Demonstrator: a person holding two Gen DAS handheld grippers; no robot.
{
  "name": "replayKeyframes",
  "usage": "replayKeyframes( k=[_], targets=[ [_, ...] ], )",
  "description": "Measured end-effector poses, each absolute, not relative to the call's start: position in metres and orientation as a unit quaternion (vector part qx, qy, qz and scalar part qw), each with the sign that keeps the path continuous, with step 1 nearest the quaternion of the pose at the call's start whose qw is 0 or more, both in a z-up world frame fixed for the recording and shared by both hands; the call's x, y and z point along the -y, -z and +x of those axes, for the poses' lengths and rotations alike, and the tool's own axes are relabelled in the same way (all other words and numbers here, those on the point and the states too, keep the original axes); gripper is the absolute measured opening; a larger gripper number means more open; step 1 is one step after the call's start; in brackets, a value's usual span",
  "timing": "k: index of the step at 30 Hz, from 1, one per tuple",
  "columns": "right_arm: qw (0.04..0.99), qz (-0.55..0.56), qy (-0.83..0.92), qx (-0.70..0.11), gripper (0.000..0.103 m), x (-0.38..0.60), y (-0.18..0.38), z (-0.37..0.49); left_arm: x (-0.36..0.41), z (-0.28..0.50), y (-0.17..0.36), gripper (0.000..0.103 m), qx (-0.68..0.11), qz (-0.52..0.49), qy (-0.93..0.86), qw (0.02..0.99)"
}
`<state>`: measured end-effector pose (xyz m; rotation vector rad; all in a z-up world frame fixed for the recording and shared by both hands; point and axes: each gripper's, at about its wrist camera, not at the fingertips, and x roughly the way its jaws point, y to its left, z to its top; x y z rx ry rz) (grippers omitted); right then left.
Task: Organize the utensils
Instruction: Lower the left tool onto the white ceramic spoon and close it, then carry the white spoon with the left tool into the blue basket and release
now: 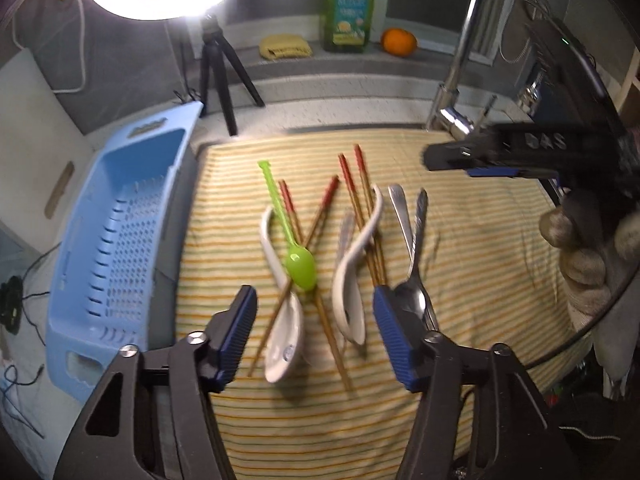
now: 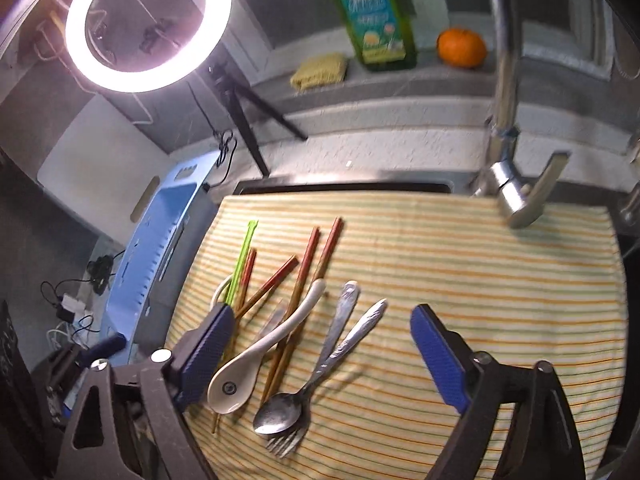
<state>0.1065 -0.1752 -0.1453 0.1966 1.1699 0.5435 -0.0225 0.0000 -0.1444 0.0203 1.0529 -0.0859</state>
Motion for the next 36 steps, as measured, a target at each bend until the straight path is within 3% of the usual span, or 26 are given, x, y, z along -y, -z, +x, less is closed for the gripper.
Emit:
replayKeyframes(
  k=[2, 6, 14, 19, 26, 32, 36],
  targets=[
    [0.775, 0.107, -0.263, -0.564, 0.067, 0.169, 0.158, 0.111, 0.002, -0.021, 0.154, 0.042, -0.513, 0.001, 0.051, 0.857],
    [0.747, 0.123, -0.274, -0.592, 0.052, 0.157, 0.177, 0.117, 0.003, -0.016, 0.171, 0.026, -0.530, -0.017, 0.057, 0.846],
    [0.721, 0.139, -0.268, -0.624, 0.040, 0.147, 0.200, 0.127, 0.004, -0.011, 0.182, 0.025, -0.540, -0.020, 0.056, 0.840],
    [0.713, 0.142, -0.259, -0.636, 0.038, 0.144, 0.209, 0.132, 0.005, -0.007, 0.187, 0.025, -0.544, -0.014, 0.058, 0.837],
    [0.705, 0.151, -0.251, -0.646, 0.033, 0.138, 0.217, 0.137, 0.008, -0.003, 0.192, 0.015, -0.548, -0.001, 0.065, 0.834],
    [0.698, 0.149, -0.248, -0.654, 0.019, 0.131, 0.222, 0.136, 0.010, 0.000, 0.197, 0.012, -0.551, 0.004, 0.069, 0.832],
    [0.699, 0.152, -0.247, -0.653, 0.018, 0.131, 0.222, 0.137, 0.010, 0.004, 0.199, 0.012, -0.549, 0.006, 0.071, 0.833]
  ],
)
